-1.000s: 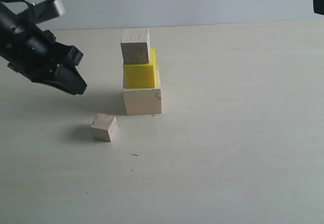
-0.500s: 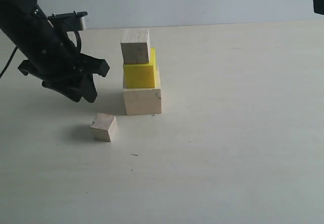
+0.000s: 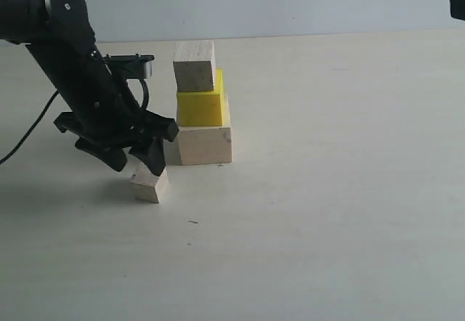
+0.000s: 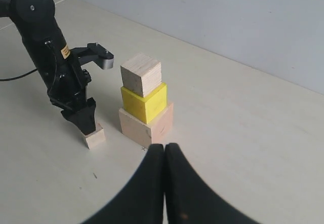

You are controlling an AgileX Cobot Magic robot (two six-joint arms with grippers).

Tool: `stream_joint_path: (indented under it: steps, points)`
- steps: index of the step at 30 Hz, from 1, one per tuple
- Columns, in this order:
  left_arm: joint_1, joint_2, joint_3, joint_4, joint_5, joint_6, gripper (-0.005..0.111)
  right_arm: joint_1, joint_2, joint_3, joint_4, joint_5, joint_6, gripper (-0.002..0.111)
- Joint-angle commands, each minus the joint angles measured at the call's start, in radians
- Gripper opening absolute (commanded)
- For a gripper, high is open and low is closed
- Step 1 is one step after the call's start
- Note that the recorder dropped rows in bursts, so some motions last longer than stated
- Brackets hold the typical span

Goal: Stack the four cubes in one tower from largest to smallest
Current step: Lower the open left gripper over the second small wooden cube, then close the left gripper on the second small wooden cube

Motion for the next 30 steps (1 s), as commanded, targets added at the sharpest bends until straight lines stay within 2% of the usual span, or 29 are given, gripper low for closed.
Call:
stream_joint_path:
  steps: [1, 9, 14, 18, 30]
  points:
    - [-0.021, 0.011, -0.007, 0.016, -0.023, -0.050, 0.062, -0.004, -0.009, 0.004, 0.003, -0.010, -0.008, 0.000]
    - [-0.025, 0.061, -0.007, 0.057, -0.033, -0.050, 0.062, -0.004, -0.009, 0.004, 0.003, -0.006, -0.008, 0.000]
    - [-0.052, 0.061, -0.007, 0.011, -0.062, 0.004, 0.062, -0.004, -0.009, 0.004, 0.002, -0.006, -0.008, 0.000]
    - [-0.078, 0.062, -0.007, 0.031, -0.084, 0.018, 0.062, -0.004, -0.009, 0.004, 0.002, -0.006, -0.008, 0.000]
    - [-0.080, 0.062, -0.007, 0.086, -0.088, -0.007, 0.062, -0.004, -0.009, 0.004, 0.001, 0.001, -0.001, 0.000]
